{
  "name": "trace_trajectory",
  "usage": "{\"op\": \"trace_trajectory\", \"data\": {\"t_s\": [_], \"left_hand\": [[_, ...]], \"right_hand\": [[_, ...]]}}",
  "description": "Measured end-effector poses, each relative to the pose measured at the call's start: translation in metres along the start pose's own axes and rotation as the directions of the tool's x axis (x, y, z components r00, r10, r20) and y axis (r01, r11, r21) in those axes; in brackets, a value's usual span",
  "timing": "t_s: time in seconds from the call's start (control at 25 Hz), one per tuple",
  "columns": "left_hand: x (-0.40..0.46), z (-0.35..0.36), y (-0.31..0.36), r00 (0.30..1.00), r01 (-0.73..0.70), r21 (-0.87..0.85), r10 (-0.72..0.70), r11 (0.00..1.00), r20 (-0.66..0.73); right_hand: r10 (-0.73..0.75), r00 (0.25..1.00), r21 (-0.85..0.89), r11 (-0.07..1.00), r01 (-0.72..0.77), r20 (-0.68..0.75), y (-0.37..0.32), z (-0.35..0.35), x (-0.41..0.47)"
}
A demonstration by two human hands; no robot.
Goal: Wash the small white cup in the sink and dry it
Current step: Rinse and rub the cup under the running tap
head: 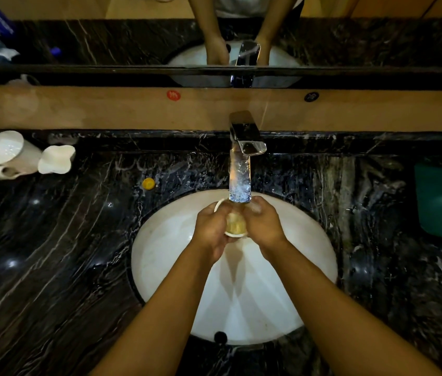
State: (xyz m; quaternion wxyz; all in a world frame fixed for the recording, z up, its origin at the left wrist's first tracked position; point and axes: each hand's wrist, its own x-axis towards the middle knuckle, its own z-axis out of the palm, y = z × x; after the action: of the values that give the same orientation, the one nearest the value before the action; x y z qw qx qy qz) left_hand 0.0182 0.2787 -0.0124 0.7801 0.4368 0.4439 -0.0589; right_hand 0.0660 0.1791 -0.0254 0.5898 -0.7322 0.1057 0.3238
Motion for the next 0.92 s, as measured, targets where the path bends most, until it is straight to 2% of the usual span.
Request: {"op": "trace_trajectory", "data": {"t_s": [0.12,0.2,0.36,0.52,0.64,0.72,0.84,0.92], "left_hand": [[0.003,-0.002,0.001,0.998,-0.048,0.06,0.051,0.997,-0.042],[0.004,-0.004,0.001,0.998,-0.058,0.097,0.06,0.994,-0.013],[0.003,-0.006,-0.005,0.998,-0.014,0.083,0.008,0.996,0.068],[0.003,-0.002,-0.008,0.991,-0.116,0.117,0.124,0.986,-0.057],[0.006,-0.001,-0.005,0.984,-0.117,0.127,0.132,0.985,-0.119],[0.004,-0.002,-0.003,0.993,-0.095,0.157,0.104,0.983,-0.049],[-0.002,-0.004,-0.003,0.995,-0.034,0.107,0.024,0.994,0.092],[-0.002,-0.007,-0.004,0.997,-0.024,0.09,0.017,0.996,0.077]], "right_hand": [[0.02,0.995,0.047,0.999,-0.025,0.1,-0.001,-0.004,-0.001],[0.043,0.99,0.075,0.996,-0.054,0.136,0.002,-0.008,-0.004],[0.017,1.0,0.088,0.996,-0.017,0.002,0.004,-0.006,-0.002],[0.04,0.999,0.077,0.996,-0.038,-0.017,0.001,0.003,-0.001],[0.045,0.999,0.058,0.997,-0.043,-0.026,0.003,0.005,-0.003],[0.01,0.996,0.021,1.0,-0.008,-0.084,0.004,0.004,-0.003],[-0.018,0.984,-0.042,0.999,0.011,-0.175,0.005,0.0,0.001],[-0.002,0.984,-0.042,0.999,-0.006,-0.178,0.007,0.001,0.003]]}}
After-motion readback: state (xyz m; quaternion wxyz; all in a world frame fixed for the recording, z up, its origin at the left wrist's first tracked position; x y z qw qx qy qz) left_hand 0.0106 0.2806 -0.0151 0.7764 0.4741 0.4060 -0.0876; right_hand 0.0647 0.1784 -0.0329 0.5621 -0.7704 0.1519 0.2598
